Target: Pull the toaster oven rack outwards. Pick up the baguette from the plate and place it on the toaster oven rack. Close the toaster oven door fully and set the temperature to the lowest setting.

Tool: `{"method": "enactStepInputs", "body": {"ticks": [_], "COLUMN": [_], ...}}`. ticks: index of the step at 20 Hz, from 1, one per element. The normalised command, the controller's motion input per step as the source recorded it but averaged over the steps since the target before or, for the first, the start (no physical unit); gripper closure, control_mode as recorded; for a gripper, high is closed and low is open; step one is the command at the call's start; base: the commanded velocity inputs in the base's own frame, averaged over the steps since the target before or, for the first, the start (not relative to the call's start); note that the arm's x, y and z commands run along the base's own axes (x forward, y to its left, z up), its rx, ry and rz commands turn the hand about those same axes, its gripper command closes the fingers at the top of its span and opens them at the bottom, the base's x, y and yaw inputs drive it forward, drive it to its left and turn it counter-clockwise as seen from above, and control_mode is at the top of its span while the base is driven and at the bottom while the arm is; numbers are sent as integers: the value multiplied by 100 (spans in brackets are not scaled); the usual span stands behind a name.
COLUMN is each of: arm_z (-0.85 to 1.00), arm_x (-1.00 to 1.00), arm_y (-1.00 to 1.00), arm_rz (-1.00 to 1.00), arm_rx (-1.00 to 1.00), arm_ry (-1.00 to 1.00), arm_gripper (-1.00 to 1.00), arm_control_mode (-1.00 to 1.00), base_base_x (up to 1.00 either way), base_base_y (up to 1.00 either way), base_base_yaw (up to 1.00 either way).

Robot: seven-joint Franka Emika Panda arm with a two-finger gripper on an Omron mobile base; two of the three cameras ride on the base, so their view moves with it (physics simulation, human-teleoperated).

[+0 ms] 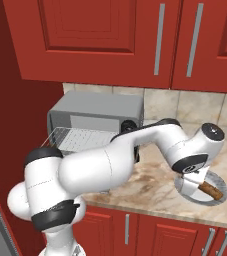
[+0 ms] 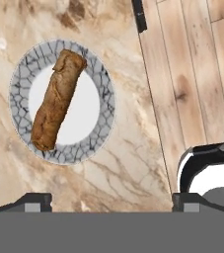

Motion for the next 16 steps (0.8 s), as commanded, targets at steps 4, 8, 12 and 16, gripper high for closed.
{"method": "enactStepInputs", "body": {"ticks": [4,8,12,16], "arm_z": [-12,-19,-31,-30], "arm_x": [17,18,14,13], "arm_y": [-2,0,-4,-9], "arm_rz": [-8,-8,-8,-7], "arm_rx": [0,0,2,3], "arm_ry": [1,4,8,7], "arm_gripper": [-100,-100,-100,-100], "arm_control_mode": [-100,-100,-100,-100], "base_base_x": [0,0,0,0], "base_base_y": [0,0,0,0], "base_base_yaw": [0,0,0,0]}}
